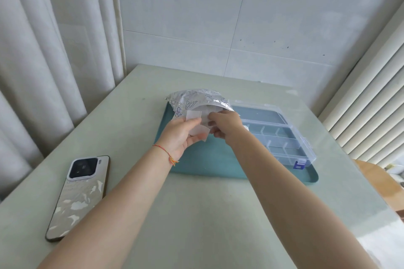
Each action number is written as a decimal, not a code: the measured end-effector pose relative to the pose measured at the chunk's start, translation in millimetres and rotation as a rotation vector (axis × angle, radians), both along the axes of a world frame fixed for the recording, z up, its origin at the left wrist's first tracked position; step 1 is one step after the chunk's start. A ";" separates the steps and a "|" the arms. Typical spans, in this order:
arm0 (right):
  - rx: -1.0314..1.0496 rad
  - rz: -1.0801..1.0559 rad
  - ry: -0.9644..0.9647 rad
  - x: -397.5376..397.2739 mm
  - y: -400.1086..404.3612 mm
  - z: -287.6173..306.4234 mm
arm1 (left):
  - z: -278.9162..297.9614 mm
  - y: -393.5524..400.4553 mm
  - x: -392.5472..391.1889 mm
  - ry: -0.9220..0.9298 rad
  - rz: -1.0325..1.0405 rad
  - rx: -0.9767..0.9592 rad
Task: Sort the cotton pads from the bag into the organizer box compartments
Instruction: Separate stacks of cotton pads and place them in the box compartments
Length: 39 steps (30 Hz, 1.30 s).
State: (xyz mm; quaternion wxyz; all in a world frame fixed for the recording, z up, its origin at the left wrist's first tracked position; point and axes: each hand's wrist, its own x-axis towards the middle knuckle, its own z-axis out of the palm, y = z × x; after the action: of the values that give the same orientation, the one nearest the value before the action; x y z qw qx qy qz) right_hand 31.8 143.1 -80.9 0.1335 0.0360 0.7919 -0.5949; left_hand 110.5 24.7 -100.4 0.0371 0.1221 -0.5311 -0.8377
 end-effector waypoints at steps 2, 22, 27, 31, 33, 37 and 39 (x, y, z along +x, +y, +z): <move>-0.034 -0.016 0.014 0.9 7.1 1.1 | -0.3 0.1 -1.0 0.010 -0.019 0.019; 0.469 0.483 0.339 21.5 104.0 48.1 | 15.3 33.2 -17.0 -0.020 -0.238 -0.523; 0.563 0.460 0.476 10.9 97.1 32.1 | 18.2 40.9 -23.9 -0.022 -0.331 -0.643; 0.593 0.429 0.542 7.8 94.7 25.0 | 18.6 42.8 -27.0 -0.093 -0.384 -0.586; 0.576 0.404 0.552 6.0 94.4 23.8 | 19.8 41.5 -26.8 -0.146 -0.403 -0.460; 0.525 0.389 0.534 4.2 93.6 24.3 | 16.2 33.6 -24.2 -0.099 -0.447 -0.484; 0.506 0.352 0.526 1.7 94.9 24.3 | 13.5 31.1 -24.4 -0.082 -0.415 -0.509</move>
State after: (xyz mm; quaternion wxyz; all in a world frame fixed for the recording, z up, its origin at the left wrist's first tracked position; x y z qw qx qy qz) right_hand 33.5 238.0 -56.5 0.0133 -0.2218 0.9144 -0.3383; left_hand 86.1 55.8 -86.9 -0.1264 0.0317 -0.7380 -0.6621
